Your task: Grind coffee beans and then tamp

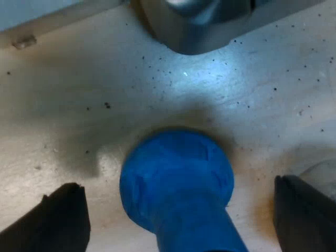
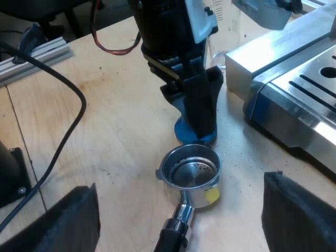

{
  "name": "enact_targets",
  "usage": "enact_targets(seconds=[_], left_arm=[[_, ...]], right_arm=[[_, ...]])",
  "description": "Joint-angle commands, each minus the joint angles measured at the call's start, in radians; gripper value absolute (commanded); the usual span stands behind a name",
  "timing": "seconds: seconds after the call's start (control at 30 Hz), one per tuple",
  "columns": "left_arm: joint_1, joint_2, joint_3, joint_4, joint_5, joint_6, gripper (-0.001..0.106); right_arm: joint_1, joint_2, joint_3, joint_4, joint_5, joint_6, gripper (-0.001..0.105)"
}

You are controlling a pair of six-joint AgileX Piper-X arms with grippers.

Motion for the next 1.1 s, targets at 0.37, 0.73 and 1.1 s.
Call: enact_targets(seconds=[0.37,0.73,1.1], left_arm=[[-0.005,0.004,-0.002,-0.011,-0.015,-0.006,0.035],[-0.005,-0.003,-0.002,0.045,-0.040,0.029,0.000],[-0.005,-0.260,-0.002,0.065,-0.108,0.044,0.000]], right_arm=[[0.003,-0.002,-0.004,-0.015,-0.001,-0.002,0.066],[0.003,-0.002,-0.004,-0.012,-0.001,-0.002,0.066],[0.003,-0.002,-0.004,-0.012,-0.001,-0.002,0.066]])
